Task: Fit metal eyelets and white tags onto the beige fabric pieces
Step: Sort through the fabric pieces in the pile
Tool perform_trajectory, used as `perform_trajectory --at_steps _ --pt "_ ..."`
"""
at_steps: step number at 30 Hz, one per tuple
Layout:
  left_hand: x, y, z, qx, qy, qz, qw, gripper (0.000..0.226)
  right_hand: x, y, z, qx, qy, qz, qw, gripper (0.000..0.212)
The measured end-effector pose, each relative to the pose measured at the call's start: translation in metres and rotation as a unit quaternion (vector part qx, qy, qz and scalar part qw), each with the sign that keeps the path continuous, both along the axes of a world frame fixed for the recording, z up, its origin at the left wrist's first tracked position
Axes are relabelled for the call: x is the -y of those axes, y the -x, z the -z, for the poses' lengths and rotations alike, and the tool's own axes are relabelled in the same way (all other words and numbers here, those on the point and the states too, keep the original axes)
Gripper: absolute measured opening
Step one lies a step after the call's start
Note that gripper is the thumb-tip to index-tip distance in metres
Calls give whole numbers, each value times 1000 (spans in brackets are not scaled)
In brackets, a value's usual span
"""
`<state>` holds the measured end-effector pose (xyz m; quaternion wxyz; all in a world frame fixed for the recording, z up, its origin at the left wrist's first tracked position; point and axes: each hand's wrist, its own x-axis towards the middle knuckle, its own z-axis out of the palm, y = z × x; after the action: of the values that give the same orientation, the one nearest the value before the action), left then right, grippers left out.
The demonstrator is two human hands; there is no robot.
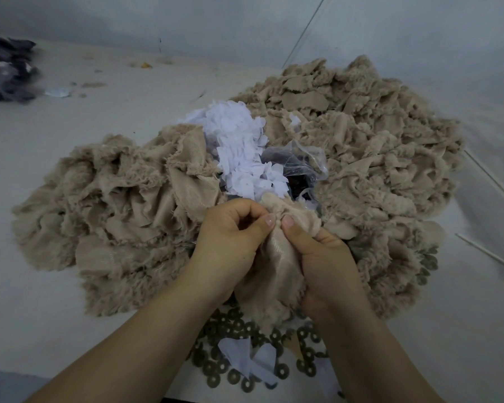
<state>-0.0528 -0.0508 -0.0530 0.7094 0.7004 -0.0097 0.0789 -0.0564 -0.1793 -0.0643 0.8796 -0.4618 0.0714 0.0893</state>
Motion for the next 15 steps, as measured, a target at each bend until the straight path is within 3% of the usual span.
perform_trajectory --at_steps 10,15 --pt "1 2 0 -19 56 9 998 22 0 1 -2 54 151 82 984 19" --pt "1 1 1 22 -10 6 1000 22 -1 0 -2 106 270 129 948 5"
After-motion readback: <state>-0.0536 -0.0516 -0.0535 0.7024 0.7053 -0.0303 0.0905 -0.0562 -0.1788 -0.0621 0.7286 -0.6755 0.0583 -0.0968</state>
